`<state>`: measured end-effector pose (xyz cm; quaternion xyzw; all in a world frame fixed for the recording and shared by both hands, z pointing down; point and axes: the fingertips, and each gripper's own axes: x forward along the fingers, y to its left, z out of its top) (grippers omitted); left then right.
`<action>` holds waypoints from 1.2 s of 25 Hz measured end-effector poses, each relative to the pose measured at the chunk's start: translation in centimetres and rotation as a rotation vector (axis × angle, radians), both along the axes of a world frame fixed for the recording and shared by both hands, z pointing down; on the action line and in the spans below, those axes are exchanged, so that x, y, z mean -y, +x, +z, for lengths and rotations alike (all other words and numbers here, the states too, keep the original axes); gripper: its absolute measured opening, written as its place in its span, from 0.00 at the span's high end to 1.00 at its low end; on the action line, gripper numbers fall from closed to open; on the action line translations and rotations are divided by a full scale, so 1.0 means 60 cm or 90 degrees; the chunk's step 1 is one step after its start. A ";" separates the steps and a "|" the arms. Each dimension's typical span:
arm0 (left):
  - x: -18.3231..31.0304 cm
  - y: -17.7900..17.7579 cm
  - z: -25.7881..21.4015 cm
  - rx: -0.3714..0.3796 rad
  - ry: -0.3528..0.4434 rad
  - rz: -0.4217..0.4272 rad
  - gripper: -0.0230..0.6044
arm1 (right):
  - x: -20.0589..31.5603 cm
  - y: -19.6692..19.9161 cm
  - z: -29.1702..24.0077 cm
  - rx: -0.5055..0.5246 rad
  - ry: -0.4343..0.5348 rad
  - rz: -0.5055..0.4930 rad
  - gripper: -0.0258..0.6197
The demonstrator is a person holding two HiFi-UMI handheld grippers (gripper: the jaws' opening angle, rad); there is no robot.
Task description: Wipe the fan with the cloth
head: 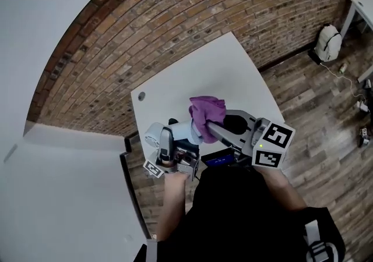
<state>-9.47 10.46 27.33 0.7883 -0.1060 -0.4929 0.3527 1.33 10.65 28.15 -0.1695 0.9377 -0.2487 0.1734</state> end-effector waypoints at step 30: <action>0.493 -0.130 0.568 1.045 0.293 0.200 0.72 | 0.111 0.068 0.122 -0.138 -0.268 0.373 0.87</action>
